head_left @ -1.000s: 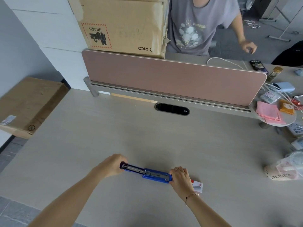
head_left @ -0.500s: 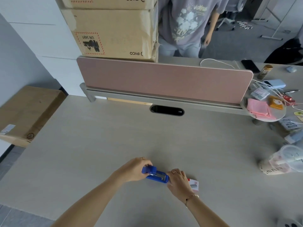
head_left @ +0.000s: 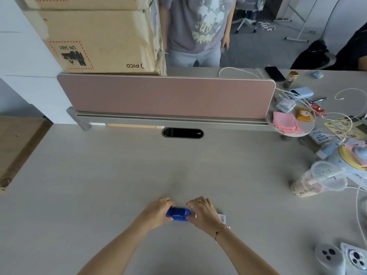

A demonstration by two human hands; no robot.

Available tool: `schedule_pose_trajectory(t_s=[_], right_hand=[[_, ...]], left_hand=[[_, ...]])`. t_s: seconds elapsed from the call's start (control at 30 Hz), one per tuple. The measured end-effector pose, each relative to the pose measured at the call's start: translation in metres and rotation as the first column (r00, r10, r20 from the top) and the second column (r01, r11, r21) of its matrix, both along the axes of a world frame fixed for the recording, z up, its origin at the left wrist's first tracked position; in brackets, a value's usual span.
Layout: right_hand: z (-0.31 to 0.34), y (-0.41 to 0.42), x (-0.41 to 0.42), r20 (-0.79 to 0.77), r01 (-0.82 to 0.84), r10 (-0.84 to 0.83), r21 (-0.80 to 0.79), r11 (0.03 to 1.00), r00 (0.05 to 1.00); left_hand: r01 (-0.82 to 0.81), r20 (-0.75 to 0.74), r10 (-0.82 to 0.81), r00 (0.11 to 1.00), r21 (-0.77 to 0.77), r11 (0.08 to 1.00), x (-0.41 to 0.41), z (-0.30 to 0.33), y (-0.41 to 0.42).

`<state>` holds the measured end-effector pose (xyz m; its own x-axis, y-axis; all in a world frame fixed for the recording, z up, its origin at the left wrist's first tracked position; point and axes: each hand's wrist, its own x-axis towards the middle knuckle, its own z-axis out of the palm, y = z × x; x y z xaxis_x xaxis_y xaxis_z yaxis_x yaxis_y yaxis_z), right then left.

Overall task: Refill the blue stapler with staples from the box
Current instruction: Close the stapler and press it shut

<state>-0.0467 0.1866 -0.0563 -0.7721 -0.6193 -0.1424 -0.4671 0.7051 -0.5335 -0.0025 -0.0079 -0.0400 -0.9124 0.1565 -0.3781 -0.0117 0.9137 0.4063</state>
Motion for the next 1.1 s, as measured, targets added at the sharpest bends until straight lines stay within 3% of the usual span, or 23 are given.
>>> schedule_pose_trajectory(t_s=[0.2,0.67,0.93,1.1], right_hand=[[0.0,-0.009,0.002,-0.023,-0.054,0.054,-0.005,0.999,0.998],[-0.003,-0.021,0.003,-0.104,-0.102,0.124,0.198,0.975,0.987],[0.003,-0.013,0.007,-0.021,-0.077,0.079,0.089,0.993,0.997],[0.004,-0.014,0.004,0.024,-0.067,0.064,0.112,0.992,0.998]], left_hand=[[-0.045,0.007,0.045,0.999,-0.024,0.999,0.003,-0.002,-0.024],[-0.029,0.036,0.03,0.999,-0.047,0.998,0.0,-0.009,-0.019],[-0.027,-0.017,0.026,1.0,-0.023,0.999,0.007,-0.009,-0.026],[-0.051,-0.011,0.051,0.999,-0.044,0.998,0.01,-0.013,-0.028]])
